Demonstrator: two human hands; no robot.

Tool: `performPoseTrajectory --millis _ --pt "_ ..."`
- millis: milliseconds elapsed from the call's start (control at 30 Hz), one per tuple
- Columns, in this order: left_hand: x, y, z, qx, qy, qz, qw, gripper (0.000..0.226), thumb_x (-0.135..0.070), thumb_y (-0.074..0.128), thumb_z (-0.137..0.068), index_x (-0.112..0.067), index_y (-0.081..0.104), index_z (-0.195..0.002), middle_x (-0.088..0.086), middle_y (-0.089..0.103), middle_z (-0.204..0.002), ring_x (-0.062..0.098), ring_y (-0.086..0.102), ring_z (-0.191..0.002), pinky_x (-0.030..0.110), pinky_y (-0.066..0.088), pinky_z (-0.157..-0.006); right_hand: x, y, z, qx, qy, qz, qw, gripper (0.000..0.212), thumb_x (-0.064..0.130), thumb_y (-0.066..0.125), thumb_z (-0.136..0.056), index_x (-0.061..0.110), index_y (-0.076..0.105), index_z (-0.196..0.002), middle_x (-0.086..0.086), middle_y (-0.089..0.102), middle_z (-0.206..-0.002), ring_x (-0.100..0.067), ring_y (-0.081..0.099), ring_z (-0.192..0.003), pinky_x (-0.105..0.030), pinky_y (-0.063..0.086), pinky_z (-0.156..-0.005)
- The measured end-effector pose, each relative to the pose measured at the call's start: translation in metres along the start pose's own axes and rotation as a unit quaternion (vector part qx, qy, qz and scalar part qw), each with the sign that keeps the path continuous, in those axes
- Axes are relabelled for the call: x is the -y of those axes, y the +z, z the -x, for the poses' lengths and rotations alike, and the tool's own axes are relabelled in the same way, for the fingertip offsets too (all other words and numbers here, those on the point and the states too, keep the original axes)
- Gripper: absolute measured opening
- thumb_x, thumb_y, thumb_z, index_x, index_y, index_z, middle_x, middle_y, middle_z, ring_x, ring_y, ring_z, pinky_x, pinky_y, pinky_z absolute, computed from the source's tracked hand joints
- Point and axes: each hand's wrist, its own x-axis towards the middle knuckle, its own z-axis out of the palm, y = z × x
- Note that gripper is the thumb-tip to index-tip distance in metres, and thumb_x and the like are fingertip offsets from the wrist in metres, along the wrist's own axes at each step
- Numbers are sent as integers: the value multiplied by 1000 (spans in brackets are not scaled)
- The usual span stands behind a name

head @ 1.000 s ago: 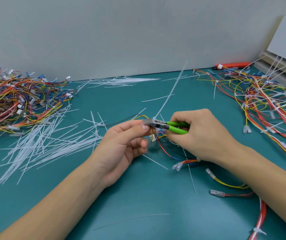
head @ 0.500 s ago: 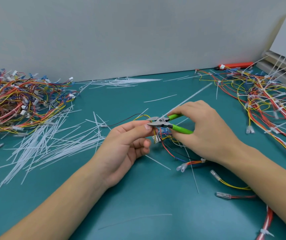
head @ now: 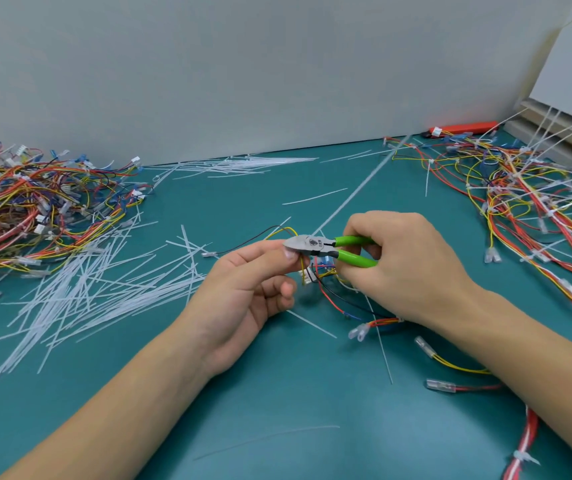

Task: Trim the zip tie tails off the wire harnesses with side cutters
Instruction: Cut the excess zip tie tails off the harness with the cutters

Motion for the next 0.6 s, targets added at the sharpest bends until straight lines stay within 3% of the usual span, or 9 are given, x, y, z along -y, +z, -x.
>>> performPoseTrajectory --millis 67,133,233,367,467,533,600 --pt "-1 0 0 -7 -2 15 1000 25 -18 75 -79 -10 78 -102 8 73 -93 11 52 -54 22 50 -56 -1 1 -2 17 -10 -22 1000 16 39 74 -82 30 70 -94 12 65 -87 -16 58 -89 -45 50 -83" --pt "-2 0 0 -11 -6 21 1000 20 -20 74 -79 -14 80 -96 5 73 -91 10 53 -55 22 51 -56 -3 -1 -4 26 -8 -35 999 30 39 75 -82 29 73 -110 13 69 -105 -19 59 -108 -52 47 -97" --pt "-2 -1 1 -11 -8 14 1000 11 -21 78 -78 -19 81 -89 4 73 -89 10 53 -54 22 51 -56 -6 -3 -4 27 -7 -43 999 37 47 68 -81 31 73 -114 15 70 -109 -19 58 -111 -52 47 -98" --pt "0 -1 0 -5 -3 8 1000 26 -23 80 -76 -13 80 -100 6 73 -92 10 53 -55 22 51 -57 -8 0 -5 22 -15 -45 999 31 36 78 -83 31 73 -113 15 71 -110 -20 60 -111 -52 48 -98" --pt "1 -2 0 -1 0 1 1000 22 -17 79 -80 -12 80 -101 7 73 -93 10 52 -54 22 50 -57 -3 2 -3 33 -14 -50 998 19 40 75 -83 32 73 -100 13 70 -94 -19 59 -96 -46 50 -90" --pt "1 -2 -1 6 4 -6 1000 22 -20 78 -79 -14 80 -100 5 74 -94 10 52 -55 21 50 -58 -3 2 -2 30 -1 -42 999 13 43 66 -78 31 67 -80 8 63 -72 -19 55 -76 -41 50 -74" --pt "1 -2 0 11 6 -9 1000 25 -23 78 -79 -13 80 -102 5 74 -95 10 52 -56 21 50 -58 -2 1 -1 29 20 -36 999 20 44 61 -74 24 62 -72 1 56 -61 -22 50 -63 -37 47 -58"
